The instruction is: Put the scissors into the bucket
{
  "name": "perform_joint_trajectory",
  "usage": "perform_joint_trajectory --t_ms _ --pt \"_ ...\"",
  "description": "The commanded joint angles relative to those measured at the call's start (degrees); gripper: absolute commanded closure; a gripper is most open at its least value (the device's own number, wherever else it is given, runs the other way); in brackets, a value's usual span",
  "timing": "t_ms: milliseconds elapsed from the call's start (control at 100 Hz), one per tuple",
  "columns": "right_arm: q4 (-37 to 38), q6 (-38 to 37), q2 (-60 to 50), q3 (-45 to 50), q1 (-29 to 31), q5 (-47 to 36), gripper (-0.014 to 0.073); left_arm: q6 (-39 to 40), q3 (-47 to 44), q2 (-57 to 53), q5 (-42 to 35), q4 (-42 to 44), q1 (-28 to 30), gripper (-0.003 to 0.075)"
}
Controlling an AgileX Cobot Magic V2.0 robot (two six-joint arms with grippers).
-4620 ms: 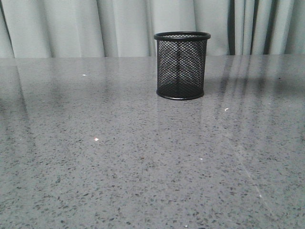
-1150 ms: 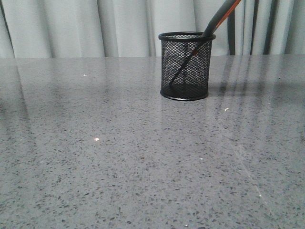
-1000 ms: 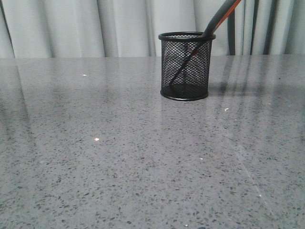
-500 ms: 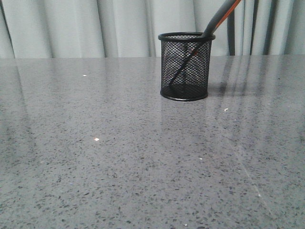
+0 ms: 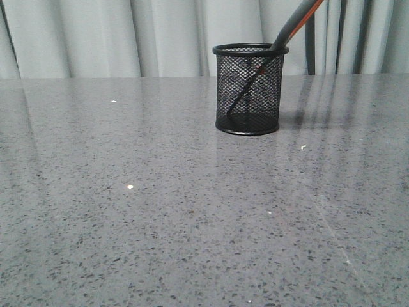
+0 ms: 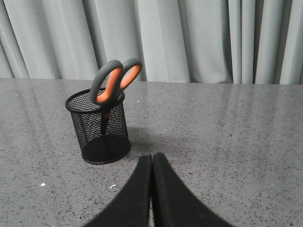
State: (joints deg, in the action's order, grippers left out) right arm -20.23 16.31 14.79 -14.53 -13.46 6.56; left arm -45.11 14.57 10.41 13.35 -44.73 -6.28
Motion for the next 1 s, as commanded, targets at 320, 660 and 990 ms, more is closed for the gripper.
perform_joint_trajectory --t_ms 320,660,990 --pt "-0.8 0.0 0.3 -1.6 0.2 -4.9 0.0644 0.6 1.3 0.0 -3.1 -3.5 0.0 0.074" --pt "-0.8 0.0 0.3 -1.6 0.2 -4.9 0.0644 0.6 1.3 0.0 -3.2 -3.5 0.0 0.074" --pt "-0.8 0.0 0.3 -1.6 0.2 -4.9 0.0645 44.3 -6.7 -2.3 -11.4 41.1 2.5 0.074"
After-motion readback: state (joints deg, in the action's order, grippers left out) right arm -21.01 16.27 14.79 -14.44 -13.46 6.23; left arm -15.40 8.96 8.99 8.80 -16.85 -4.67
